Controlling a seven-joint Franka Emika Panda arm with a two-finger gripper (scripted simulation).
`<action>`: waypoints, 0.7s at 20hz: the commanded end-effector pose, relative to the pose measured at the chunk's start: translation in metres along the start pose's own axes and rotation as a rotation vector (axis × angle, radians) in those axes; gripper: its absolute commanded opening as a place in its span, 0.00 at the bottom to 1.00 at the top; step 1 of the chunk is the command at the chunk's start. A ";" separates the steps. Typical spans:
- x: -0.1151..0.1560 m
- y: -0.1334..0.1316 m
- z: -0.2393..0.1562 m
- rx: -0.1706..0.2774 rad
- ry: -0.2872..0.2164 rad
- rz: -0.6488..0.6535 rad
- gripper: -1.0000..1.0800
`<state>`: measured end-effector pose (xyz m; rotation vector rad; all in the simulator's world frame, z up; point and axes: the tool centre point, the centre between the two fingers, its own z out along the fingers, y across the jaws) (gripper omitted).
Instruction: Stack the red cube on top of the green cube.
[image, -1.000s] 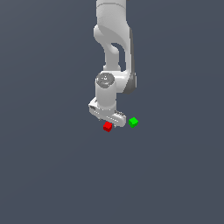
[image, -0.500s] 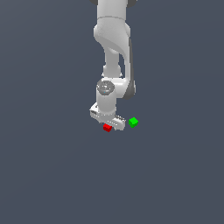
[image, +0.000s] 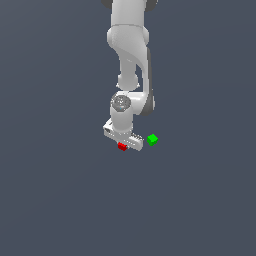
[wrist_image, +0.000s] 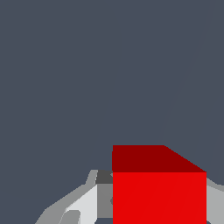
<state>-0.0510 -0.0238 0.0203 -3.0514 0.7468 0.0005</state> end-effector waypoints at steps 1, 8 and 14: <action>0.000 0.000 0.000 0.000 0.000 0.001 0.00; 0.000 0.000 -0.001 0.000 0.000 0.001 0.00; 0.000 0.000 -0.019 0.000 0.000 0.001 0.00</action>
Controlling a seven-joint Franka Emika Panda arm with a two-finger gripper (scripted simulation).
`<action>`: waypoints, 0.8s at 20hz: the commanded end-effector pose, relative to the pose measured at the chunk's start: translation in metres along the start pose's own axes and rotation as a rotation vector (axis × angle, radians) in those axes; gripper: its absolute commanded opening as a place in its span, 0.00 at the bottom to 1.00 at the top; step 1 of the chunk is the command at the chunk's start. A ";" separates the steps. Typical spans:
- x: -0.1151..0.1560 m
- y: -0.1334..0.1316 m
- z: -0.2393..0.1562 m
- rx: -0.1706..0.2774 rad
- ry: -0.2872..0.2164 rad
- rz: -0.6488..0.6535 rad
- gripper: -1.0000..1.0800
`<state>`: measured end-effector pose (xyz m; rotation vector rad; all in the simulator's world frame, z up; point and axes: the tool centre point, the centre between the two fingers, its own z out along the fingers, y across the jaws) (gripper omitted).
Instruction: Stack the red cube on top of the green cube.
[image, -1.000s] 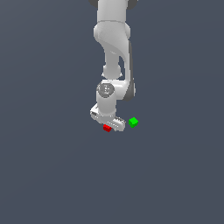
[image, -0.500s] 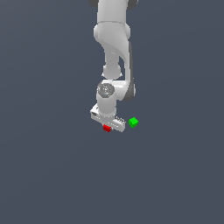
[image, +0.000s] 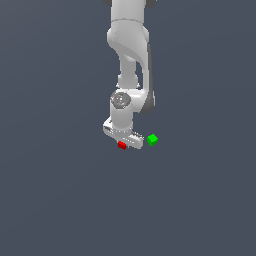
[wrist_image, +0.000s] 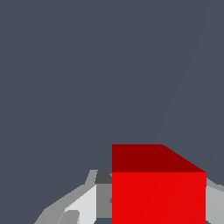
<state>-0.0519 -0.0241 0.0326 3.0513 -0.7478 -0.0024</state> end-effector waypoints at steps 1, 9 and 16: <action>0.000 0.000 -0.011 0.001 0.001 0.000 0.00; 0.000 0.000 -0.063 0.001 0.001 0.000 0.00; 0.000 0.000 -0.084 0.001 0.001 0.001 0.00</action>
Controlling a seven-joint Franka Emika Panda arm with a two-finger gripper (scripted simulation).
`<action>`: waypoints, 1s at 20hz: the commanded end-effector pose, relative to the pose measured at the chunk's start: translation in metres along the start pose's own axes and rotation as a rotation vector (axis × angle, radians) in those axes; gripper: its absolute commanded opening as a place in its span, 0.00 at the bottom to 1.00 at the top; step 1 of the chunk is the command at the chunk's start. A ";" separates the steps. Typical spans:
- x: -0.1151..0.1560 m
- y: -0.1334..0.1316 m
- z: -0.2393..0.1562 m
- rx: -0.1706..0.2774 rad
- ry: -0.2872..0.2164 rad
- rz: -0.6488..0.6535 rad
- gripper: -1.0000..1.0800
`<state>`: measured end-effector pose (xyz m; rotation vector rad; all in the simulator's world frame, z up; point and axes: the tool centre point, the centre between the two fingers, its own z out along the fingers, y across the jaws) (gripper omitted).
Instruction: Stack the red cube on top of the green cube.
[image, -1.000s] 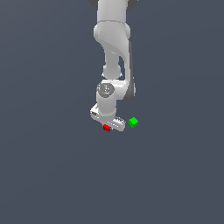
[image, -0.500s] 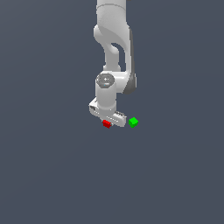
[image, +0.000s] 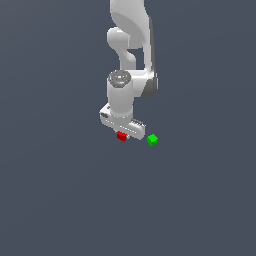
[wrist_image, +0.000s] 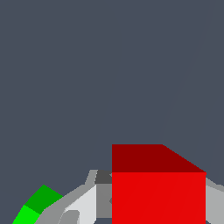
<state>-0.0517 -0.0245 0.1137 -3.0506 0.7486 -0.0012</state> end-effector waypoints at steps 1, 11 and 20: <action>0.000 0.000 -0.003 0.000 -0.001 0.000 0.00; -0.020 -0.023 0.008 0.000 0.000 0.000 0.00; -0.071 -0.086 0.033 0.000 0.000 0.000 0.00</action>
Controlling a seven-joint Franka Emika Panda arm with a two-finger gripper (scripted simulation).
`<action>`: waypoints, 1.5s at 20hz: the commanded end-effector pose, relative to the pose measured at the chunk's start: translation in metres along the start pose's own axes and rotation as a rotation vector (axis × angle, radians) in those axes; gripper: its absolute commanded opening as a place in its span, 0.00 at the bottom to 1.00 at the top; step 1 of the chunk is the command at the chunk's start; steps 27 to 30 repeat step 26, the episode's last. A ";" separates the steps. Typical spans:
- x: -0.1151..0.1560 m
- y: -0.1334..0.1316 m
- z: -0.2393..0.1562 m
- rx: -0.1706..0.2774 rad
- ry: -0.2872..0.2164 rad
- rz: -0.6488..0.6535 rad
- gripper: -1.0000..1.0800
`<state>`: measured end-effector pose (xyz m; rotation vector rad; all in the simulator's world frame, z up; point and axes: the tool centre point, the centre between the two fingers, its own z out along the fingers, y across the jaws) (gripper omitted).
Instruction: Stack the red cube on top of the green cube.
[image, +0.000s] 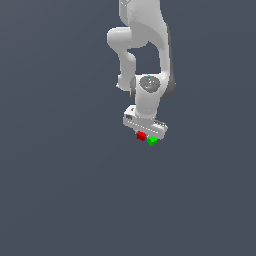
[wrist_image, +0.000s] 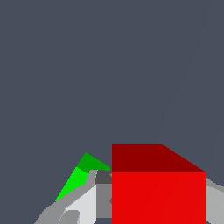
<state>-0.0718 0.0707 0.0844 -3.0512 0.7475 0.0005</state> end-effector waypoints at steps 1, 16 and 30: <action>-0.014 -0.018 0.007 0.001 0.000 0.000 0.00; -0.035 -0.050 0.019 0.000 0.000 0.000 0.00; -0.035 -0.050 0.019 0.000 0.000 0.000 0.96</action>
